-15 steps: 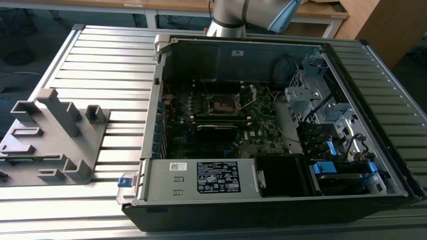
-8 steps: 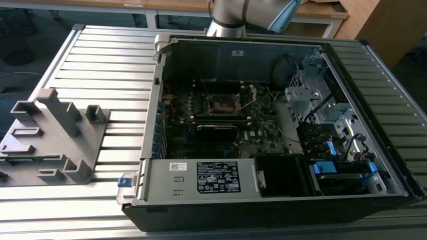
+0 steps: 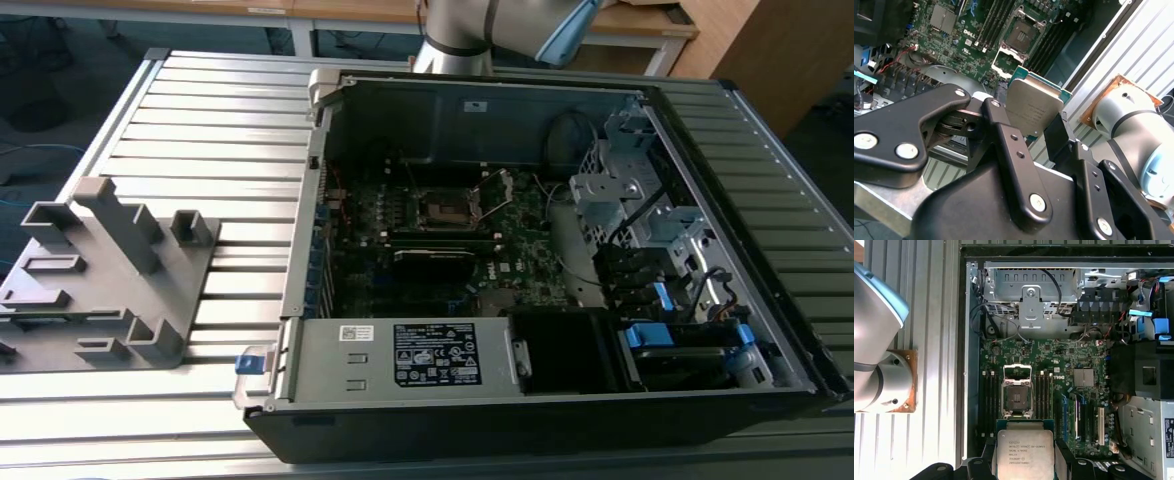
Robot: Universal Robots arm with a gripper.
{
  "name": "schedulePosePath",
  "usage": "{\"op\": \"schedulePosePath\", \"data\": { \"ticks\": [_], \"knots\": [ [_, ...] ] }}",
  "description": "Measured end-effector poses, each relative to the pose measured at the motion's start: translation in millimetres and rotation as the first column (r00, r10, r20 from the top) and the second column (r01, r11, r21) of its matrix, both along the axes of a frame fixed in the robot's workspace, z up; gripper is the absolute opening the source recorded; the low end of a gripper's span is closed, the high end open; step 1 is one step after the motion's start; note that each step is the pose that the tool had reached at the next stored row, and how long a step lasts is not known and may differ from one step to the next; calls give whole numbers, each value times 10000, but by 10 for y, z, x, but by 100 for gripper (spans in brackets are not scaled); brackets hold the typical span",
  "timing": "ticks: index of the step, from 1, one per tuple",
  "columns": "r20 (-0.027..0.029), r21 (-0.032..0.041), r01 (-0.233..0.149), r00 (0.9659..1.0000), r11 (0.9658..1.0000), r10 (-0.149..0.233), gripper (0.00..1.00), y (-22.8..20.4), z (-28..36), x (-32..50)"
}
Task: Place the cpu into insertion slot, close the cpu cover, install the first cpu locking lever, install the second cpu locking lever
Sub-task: 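Place the cpu into insertion slot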
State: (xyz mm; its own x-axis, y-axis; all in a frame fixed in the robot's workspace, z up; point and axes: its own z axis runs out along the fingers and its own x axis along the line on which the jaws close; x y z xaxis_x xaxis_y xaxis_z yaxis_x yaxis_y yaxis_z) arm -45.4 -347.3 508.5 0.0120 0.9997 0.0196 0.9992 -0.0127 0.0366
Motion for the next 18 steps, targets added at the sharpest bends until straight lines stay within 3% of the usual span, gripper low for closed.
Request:
{"op": "schedulePosePath", "data": {
  "ticks": [18],
  "knots": [
    [0,-1,0,10000,10000,0,54,0,-82,0]
  ]
}}
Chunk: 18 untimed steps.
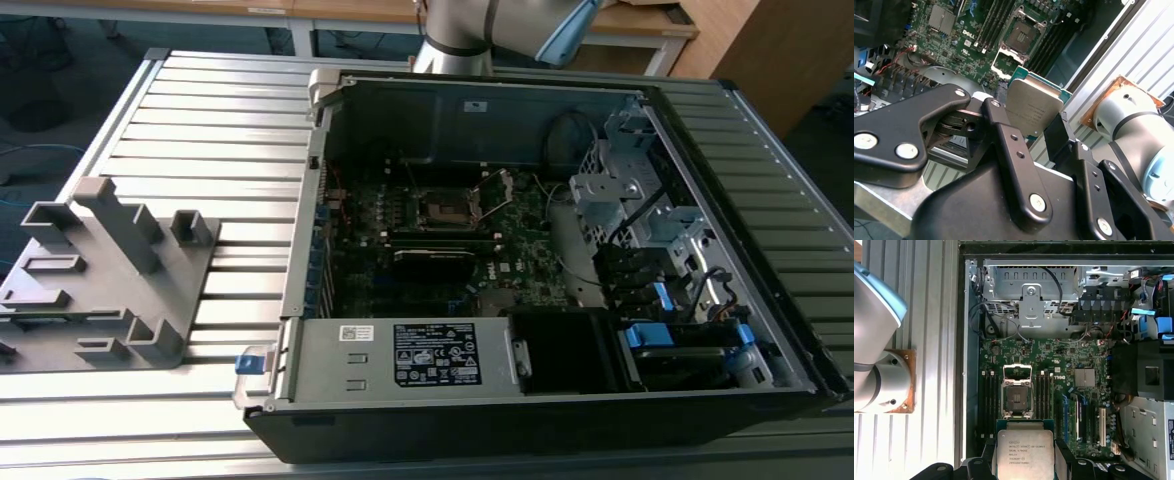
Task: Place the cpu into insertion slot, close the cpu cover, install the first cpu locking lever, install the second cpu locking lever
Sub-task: 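Place the cpu into insertion slot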
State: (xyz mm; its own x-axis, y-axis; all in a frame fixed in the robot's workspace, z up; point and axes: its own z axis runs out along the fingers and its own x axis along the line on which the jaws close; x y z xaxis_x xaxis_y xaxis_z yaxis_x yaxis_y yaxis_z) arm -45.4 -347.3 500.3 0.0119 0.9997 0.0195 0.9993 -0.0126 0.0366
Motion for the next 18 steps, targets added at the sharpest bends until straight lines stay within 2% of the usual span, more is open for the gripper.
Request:
{"op": "schedulePosePath", "data": {
  "ticks": [5,18],
  "knots": [
    [1,2,0,10000,10000,0,54,0,-38,0],
    [1,2,0,10000,10000,0,54,0,-52,0]
  ]
}}
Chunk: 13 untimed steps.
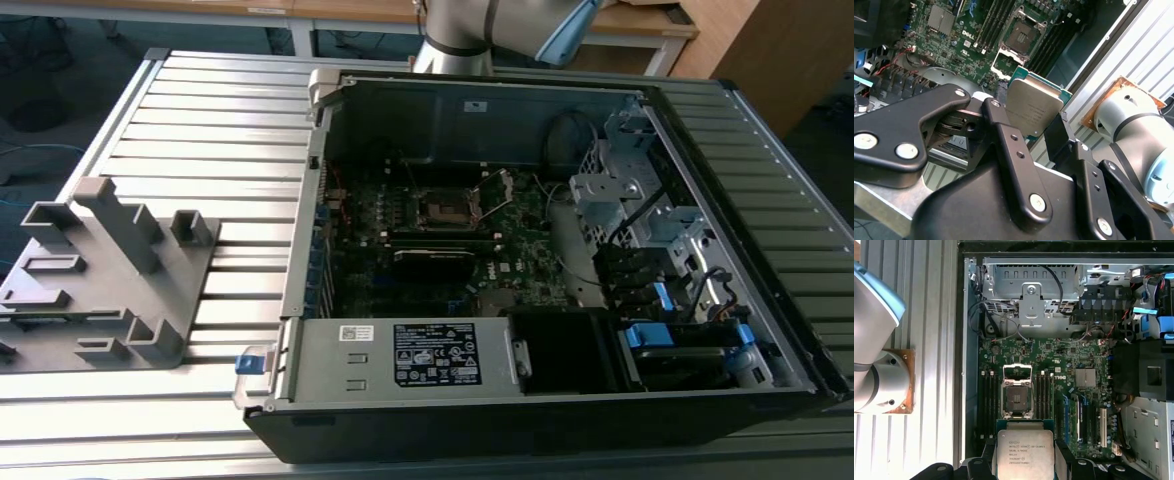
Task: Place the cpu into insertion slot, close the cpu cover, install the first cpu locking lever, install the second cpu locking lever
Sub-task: 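Place the cpu into insertion slot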
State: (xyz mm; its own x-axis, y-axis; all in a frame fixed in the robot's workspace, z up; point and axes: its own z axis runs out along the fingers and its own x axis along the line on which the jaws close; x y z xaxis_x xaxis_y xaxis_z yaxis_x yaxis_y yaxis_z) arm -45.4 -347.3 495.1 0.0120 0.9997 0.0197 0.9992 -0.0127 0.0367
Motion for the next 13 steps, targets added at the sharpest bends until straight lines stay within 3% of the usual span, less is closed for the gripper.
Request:
{"op": "schedulePosePath", "data": {
  "ticks": [4,13],
  "knots": [
    [0,0,0,10000,10000,0,54,0,-38,0],
    [-1,-2,0,10000,10000,0,54,0,-40,0]
  ]
}}
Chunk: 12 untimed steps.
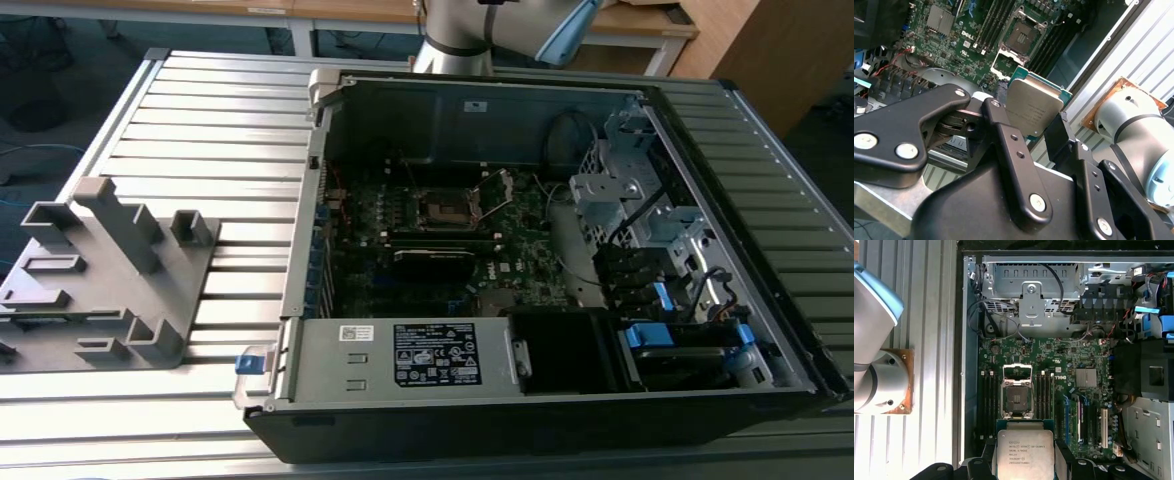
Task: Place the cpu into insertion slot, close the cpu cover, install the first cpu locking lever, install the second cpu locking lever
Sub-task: 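Place the cpu into insertion slot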
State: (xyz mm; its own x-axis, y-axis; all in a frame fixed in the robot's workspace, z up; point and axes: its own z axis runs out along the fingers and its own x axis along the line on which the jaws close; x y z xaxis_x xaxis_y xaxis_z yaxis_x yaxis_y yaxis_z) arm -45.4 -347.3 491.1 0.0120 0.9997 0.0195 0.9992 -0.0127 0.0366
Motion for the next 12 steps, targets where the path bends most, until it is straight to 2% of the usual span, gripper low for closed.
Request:
{"op": "schedulePosePath", "data": {
  "ticks": [5,12],
  "knots": [
    [0,0,0,10000,10000,0,54,0,-1,0],
    [0,1,0,10000,10000,0,54,0,-52,0]
  ]
}}
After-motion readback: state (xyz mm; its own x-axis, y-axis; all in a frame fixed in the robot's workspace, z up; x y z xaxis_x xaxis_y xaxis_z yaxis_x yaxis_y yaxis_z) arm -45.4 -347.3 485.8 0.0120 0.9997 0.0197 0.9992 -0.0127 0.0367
